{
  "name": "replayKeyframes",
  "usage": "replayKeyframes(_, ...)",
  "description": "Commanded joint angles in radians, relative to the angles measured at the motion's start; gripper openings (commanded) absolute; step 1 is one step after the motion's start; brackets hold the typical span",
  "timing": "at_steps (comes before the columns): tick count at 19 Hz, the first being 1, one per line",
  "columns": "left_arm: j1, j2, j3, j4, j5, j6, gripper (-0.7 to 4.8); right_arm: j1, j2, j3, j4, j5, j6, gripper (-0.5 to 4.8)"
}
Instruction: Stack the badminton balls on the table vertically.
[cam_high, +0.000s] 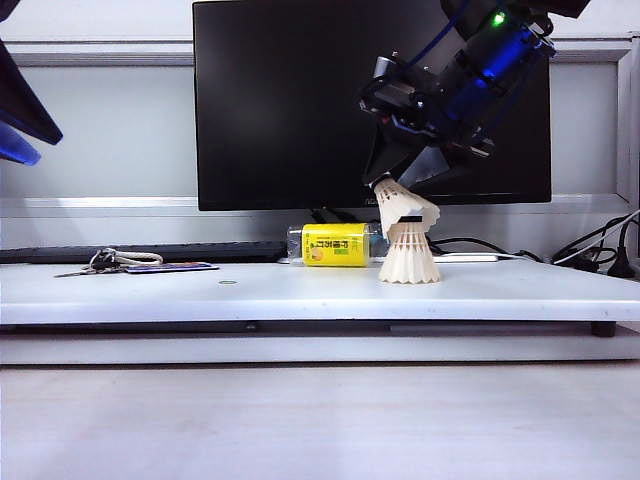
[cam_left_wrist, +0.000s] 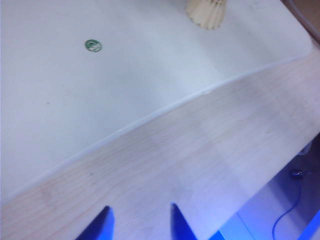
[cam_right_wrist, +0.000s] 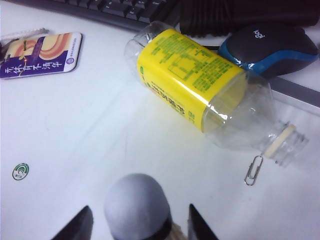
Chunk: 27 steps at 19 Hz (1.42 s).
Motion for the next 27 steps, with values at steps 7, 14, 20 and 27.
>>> replayKeyframes(7, 0.000, -0.002, 0.001, 0.013, 0.008, 0.001, 1.57, 0.001, -0.005, 0.005, 0.038, -0.009, -0.013, 2.75)
replayKeyframes(14, 0.000, -0.002, 0.001, 0.013, 0.009, 0.001, 1.57, 0.001, -0.004, 0.006, 0.063, -0.027, -0.012, 2.74)
replayKeyframes(20, 0.000, -0.002, 0.001, 0.013, 0.009, 0.001, 1.57, 0.001, 0.020, 0.011, 0.074, -0.039, 0.000, 2.69)
replayKeyframes(27, 0.000, -0.002, 0.001, 0.013, 0.008, 0.001, 1.57, 0.000, 0.045, 0.026, 0.080, -0.050, 0.006, 2.03)
